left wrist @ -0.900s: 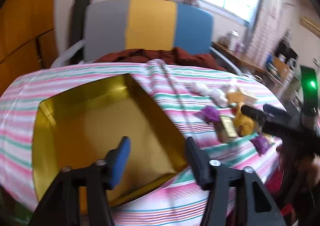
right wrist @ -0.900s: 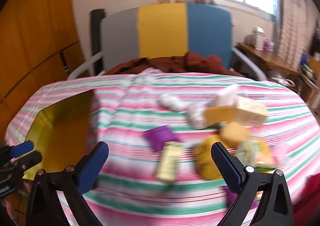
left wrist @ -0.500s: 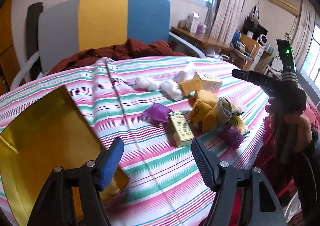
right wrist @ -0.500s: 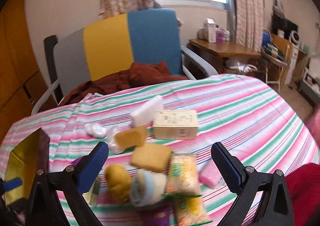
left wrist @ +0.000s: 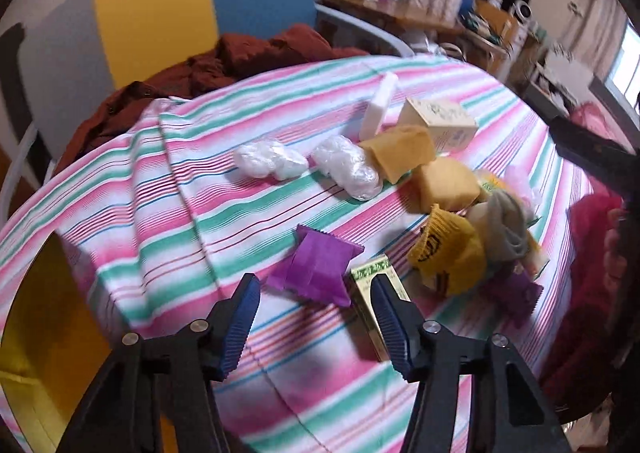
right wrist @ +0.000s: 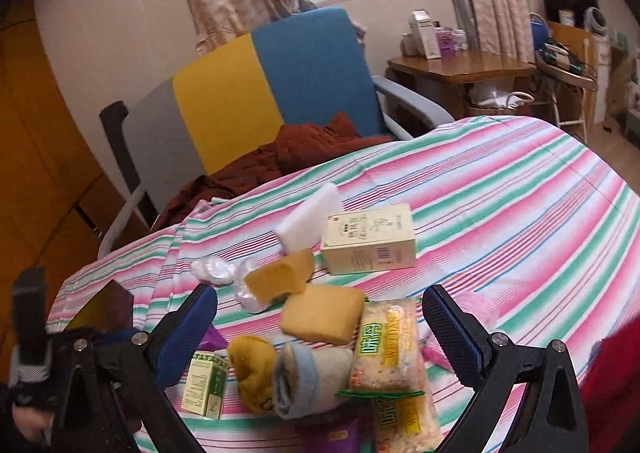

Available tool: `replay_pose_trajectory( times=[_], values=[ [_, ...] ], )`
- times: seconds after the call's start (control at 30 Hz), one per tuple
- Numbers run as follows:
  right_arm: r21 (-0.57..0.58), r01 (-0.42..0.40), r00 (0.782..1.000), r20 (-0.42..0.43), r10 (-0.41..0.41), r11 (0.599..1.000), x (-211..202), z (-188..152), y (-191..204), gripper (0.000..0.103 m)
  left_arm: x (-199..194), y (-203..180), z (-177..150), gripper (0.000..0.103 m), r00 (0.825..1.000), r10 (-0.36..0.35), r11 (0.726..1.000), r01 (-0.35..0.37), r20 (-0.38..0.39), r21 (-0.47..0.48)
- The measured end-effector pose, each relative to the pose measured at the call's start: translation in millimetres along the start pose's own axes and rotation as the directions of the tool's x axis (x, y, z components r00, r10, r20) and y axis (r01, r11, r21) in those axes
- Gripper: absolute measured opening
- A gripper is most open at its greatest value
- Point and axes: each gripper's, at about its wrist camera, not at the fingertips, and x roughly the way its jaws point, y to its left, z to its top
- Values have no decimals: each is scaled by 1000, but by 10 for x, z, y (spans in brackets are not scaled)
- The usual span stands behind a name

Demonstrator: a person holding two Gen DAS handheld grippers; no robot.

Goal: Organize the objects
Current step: 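Grasp the green-white box with the right tool while the left tool grasps the purple packet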

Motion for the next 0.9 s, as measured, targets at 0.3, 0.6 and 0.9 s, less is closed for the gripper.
replay_pose_trajectory(
  times=[0.3, 0.6, 0.9],
  values=[
    [-53, -20, 1000, -10, 19, 998, 27, -16, 106, 103, 467, 11, 202, 50, 996, -50, 998, 52, -78, 20],
    [-142, -56, 998, -15, 55, 988, 26, -71, 280, 103, 536, 299, 164, 48, 960, -241, 965, 221, -143, -144],
    [-231, -145, 989, -57, 136, 962, 36, -170, 495, 103, 355, 220, -7, 48, 977, -139, 990, 140, -162, -4]
  ],
)
